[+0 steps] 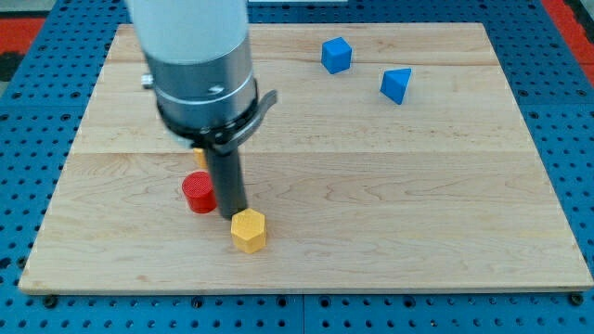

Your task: Move the yellow heart to the center of the board

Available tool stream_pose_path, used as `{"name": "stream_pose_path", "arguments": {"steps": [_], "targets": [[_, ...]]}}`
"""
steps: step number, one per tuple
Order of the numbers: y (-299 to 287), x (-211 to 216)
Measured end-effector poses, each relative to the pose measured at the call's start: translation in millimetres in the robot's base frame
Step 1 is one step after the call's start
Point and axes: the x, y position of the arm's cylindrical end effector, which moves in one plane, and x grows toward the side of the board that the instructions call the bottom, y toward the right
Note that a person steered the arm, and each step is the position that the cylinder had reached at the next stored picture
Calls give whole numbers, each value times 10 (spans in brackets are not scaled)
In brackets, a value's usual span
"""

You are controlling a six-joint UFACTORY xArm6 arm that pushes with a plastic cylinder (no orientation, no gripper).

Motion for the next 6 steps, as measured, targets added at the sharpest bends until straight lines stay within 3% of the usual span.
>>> {"name": "stream_pose_path", "arguments": {"steps": [2,3,6], "targets": [[-383,-29],[-1164,-44],[-728,-855]]}}
